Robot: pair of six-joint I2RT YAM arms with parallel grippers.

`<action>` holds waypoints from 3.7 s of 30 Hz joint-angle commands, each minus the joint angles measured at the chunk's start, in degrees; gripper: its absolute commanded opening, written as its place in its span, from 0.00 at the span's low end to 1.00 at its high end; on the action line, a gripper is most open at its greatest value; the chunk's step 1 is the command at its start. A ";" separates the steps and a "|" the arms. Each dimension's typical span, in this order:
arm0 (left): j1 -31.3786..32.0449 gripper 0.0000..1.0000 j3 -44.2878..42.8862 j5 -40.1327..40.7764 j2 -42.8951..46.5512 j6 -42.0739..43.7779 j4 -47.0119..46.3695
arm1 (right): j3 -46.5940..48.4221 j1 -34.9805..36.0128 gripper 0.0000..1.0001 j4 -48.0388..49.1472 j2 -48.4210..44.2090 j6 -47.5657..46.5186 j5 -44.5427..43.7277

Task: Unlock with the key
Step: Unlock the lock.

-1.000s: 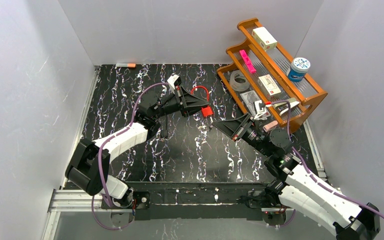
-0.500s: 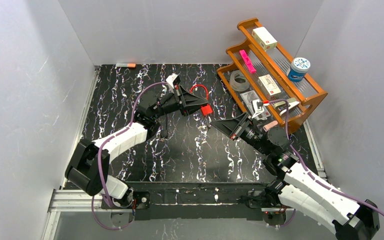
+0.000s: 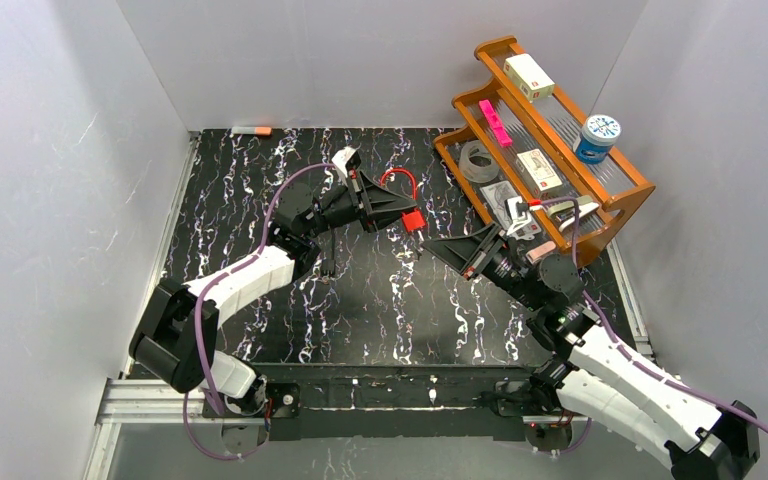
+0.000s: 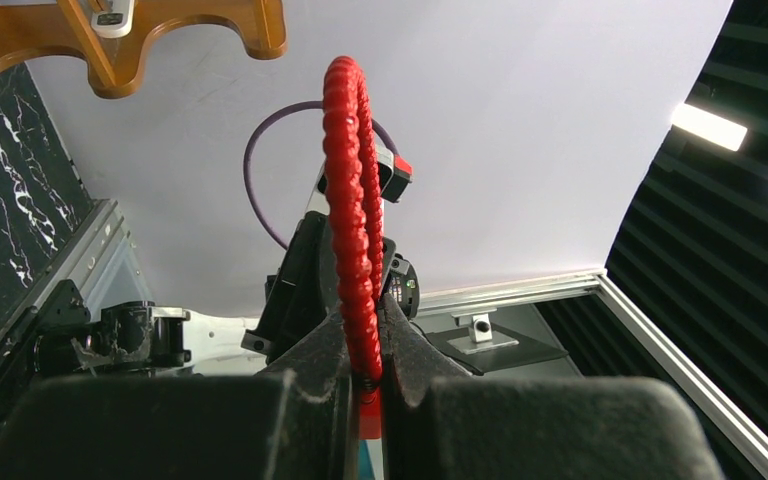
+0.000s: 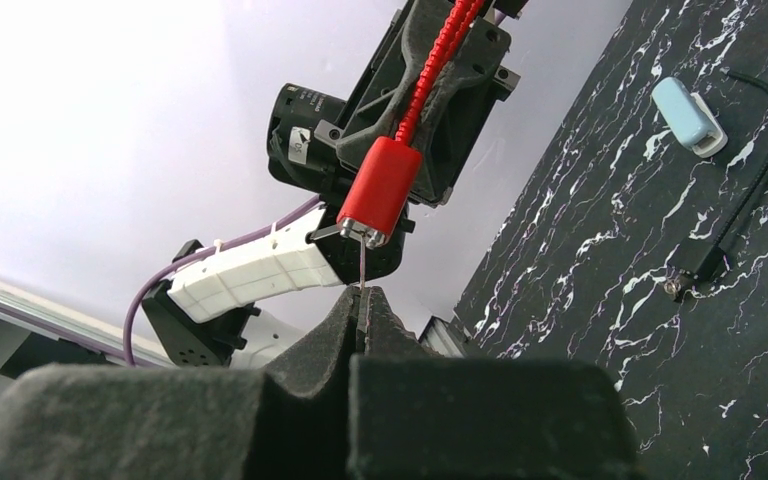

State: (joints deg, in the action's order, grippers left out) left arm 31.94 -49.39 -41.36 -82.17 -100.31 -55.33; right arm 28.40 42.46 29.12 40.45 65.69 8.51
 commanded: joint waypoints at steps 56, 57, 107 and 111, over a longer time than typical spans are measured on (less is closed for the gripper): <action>0.40 0.00 2.79 0.91 5.87 6.78 -3.31 | 13.03 0.08 0.01 -0.09 17.35 -26.07 -2.90; 0.40 0.00 3.10 1.34 6.29 7.10 -3.36 | 12.31 0.10 0.01 0.62 17.01 -24.66 -3.65; 0.31 0.00 3.09 1.16 12.54 18.61 -3.34 | 2.79 0.15 0.47 25.07 14.94 -1.62 5.60; 0.31 0.00 3.22 1.11 12.63 18.71 -3.34 | 3.04 0.10 0.37 25.98 15.86 -1.66 5.88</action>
State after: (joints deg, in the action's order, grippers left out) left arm 31.90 -45.30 -38.72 -72.42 -82.24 -55.68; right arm 28.73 42.81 51.59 55.57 65.17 14.35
